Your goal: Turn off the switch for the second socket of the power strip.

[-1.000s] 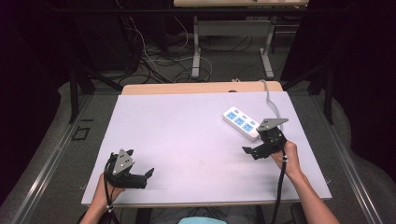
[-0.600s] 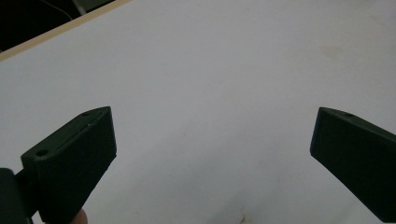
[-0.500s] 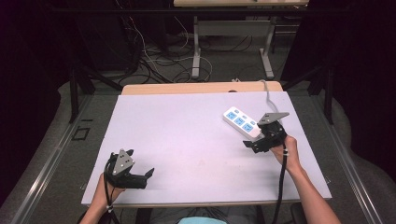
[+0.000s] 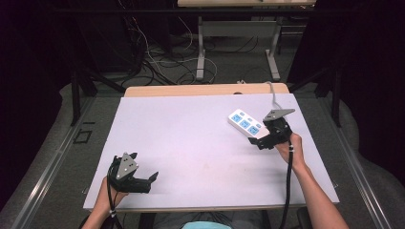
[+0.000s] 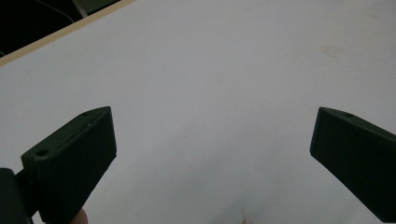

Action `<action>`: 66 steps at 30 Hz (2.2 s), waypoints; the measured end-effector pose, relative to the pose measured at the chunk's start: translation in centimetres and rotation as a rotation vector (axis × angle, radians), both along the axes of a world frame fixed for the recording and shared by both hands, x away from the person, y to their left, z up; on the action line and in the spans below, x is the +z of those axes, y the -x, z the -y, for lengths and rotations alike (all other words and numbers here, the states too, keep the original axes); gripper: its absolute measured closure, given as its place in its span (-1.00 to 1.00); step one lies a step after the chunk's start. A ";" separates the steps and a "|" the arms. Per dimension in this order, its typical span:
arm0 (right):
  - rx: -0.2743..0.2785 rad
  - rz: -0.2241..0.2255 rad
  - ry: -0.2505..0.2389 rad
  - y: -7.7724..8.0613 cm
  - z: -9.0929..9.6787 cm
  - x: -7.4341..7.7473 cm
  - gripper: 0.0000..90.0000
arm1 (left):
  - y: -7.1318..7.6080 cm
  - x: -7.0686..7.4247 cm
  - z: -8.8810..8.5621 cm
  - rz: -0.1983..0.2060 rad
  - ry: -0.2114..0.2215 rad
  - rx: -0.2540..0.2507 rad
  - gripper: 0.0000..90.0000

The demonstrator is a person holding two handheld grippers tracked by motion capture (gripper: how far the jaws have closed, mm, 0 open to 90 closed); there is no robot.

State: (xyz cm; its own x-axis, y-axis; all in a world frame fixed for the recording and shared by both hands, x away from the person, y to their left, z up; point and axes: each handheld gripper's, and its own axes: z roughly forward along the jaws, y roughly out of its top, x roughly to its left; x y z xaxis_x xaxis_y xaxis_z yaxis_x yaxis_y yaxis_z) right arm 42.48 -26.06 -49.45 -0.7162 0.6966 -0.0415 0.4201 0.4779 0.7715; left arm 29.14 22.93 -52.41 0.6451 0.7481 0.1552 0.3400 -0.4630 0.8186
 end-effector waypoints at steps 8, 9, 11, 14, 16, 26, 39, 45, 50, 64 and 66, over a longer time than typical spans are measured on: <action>-0.016 -0.016 -0.007 -1.3 0.0 -0.3 -0.98 | 0.0 0.0 0.0 0.005 -0.004 0.002 -0.99; -0.019 -0.015 -0.012 -1.6 0.0 -0.3 -0.99 | 0.0 0.1 0.0 0.009 -0.011 0.002 -0.99; -0.021 -0.012 -0.016 -1.9 -0.1 -0.3 -1.00 | -0.1 0.0 0.0 0.010 -0.008 0.002 -0.99; -0.025 -0.012 -0.022 -2.2 -0.1 -0.3 -1.00 | -0.1 0.1 0.0 0.013 -0.012 0.005 -0.99; -0.025 -0.013 -0.023 -2.6 -0.1 -0.4 -1.00 | -0.1 0.0 0.1 0.007 -0.006 0.003 -0.99; -0.058 -0.001 -0.044 -4.5 0.0 -0.6 -1.00 | -0.1 0.1 0.1 0.019 -0.016 0.003 -0.99; -0.101 -0.012 -0.067 -6.7 0.8 -1.0 -1.00 | -0.2 0.0 0.2 0.023 -0.023 0.005 -0.99; -0.100 -0.016 -0.058 -7.3 0.8 -1.3 -1.00 | -0.2 0.0 0.2 0.024 -0.021 0.005 -0.99; -0.112 -0.020 -0.052 -7.7 0.7 -1.4 -1.00 | -0.2 0.0 0.2 0.022 -0.025 0.009 -0.99; -0.126 -0.032 -0.064 -8.2 1.0 -2.0 -0.94 | -0.2 0.0 0.1 0.017 -0.019 0.018 -0.99; -0.136 -0.039 -0.066 -8.2 1.0 -2.0 -0.83 | -0.2 -0.1 0.1 0.012 -0.013 0.017 -0.99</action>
State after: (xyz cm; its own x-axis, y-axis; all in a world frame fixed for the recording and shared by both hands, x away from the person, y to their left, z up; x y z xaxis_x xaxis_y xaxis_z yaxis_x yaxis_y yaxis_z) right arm 50.69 -27.10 -51.45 -0.6150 0.7878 0.0336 0.5078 0.3631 0.7813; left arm 29.36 22.82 -52.49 0.6306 0.7568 0.1722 0.3381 -0.4676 0.8167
